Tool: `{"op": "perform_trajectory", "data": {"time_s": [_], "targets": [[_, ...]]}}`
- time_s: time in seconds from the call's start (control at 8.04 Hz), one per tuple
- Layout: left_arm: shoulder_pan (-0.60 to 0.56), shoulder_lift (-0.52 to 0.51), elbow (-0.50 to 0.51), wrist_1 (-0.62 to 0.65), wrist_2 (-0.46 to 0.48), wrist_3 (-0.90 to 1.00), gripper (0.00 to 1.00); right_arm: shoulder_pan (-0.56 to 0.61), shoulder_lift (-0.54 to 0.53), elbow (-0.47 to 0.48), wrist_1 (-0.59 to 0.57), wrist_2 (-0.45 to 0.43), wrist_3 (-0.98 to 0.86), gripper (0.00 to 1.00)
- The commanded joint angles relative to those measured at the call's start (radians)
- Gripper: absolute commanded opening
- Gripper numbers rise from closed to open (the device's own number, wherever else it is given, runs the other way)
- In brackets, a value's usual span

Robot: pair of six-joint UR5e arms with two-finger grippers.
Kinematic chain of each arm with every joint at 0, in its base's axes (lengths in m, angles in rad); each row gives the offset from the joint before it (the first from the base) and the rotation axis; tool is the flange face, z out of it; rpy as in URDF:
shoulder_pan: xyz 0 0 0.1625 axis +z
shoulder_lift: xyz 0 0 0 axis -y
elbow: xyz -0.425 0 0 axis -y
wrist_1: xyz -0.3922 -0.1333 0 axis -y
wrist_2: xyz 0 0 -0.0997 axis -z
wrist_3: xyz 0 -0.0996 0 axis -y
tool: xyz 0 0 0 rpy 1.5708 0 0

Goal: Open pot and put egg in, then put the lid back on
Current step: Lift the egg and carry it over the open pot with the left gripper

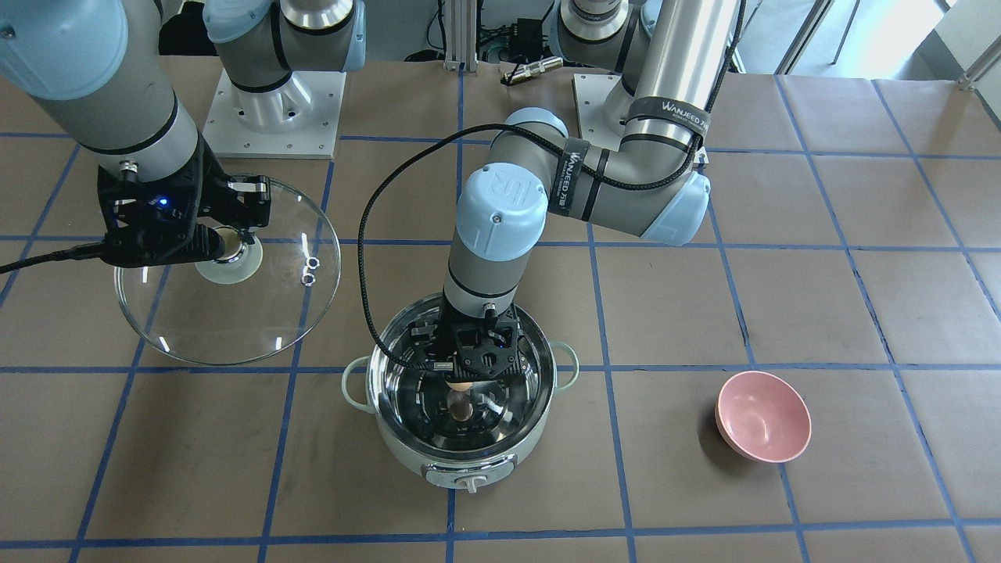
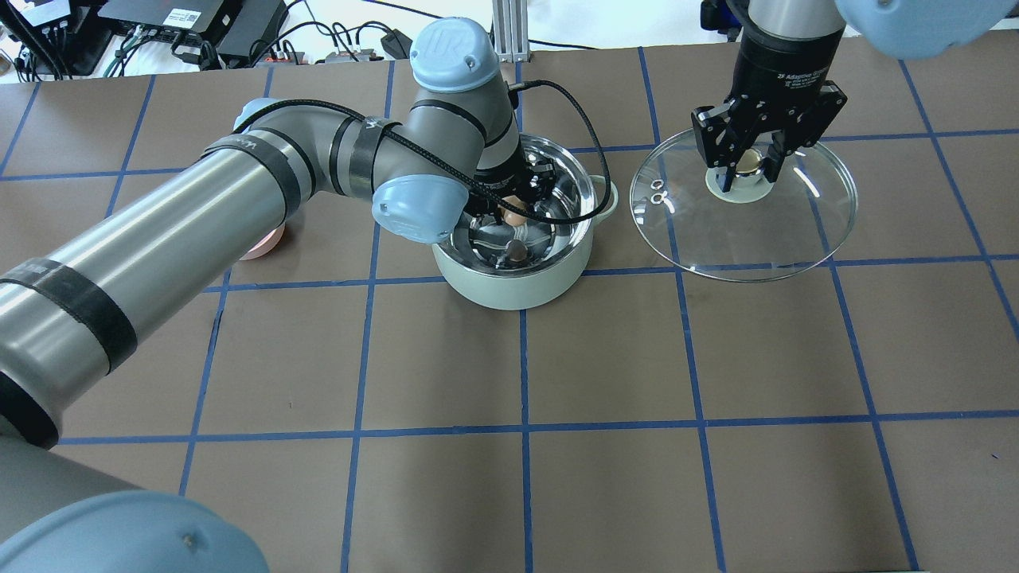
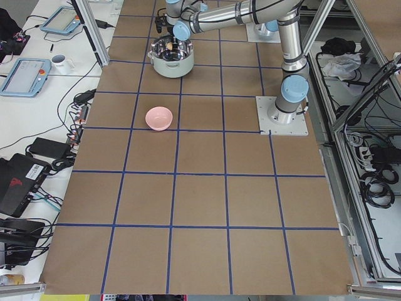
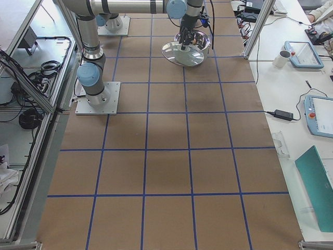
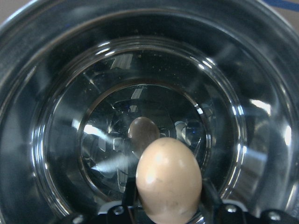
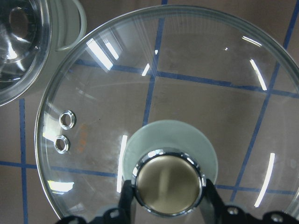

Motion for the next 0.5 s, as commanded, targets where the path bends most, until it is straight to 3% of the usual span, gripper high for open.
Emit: {"op": "perform_trajectory", "data": {"time_s": [0.0,0.37], "targets": [[-0.001,-0.029,-0.009,0.004,0.006,0.006,0.24,0.0,0.0,0.0,-0.003,0.003,0.0,0.33],[-0.001,-0.036,-0.01,0.01,0.009,0.004,0.25,0.0,0.0,0.0,-0.003,0.013,0.0,0.33]]}}
